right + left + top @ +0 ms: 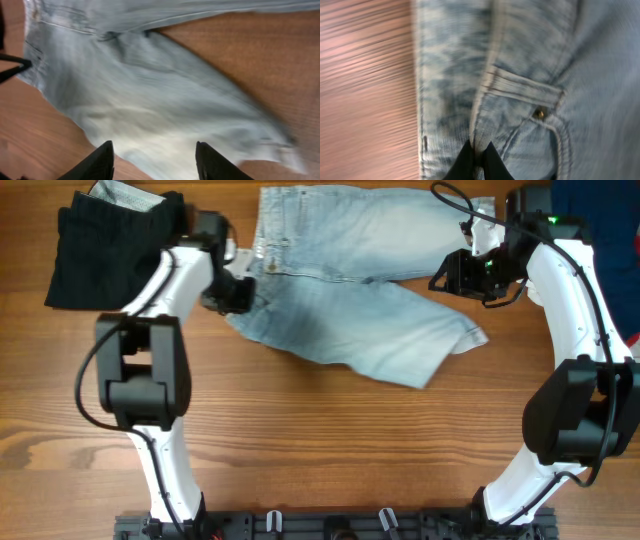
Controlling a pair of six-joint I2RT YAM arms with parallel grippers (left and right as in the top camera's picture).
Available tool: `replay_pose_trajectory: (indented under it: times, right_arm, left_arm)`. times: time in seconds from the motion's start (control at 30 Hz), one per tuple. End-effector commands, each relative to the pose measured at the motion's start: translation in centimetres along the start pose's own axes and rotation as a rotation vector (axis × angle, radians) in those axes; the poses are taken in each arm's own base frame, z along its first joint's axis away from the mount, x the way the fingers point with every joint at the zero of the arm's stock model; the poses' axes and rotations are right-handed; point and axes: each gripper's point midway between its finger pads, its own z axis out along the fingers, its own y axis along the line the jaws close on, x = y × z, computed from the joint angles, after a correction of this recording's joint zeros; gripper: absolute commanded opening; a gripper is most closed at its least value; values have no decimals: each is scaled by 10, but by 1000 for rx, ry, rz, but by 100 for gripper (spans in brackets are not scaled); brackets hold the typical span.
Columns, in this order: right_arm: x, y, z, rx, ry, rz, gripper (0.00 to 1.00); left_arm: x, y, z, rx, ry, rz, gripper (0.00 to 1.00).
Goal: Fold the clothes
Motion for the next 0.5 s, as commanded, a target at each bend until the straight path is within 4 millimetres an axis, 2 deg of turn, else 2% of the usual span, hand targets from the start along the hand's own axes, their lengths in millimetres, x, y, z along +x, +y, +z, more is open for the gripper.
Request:
replay_pose_trajectory:
  times: [0.0, 0.2, 0.37, 0.47]
  right_arm:
    - [6, 19, -2, -37, 24, 7, 51]
    - [55, 25, 36, 51, 191, 65, 50]
    - [110, 31, 83, 74, 322, 111, 50]
    - [131, 28, 98, 97, 361, 141, 50]
  left_arm:
    - [7, 57, -7, -30, -8, -290, 4]
    - [3, 64, -9, 2, -31, -313, 4]
    - [-5, 61, -9, 1, -62, -296, 4]
    - [-6, 61, -9, 1, -66, -295, 4]
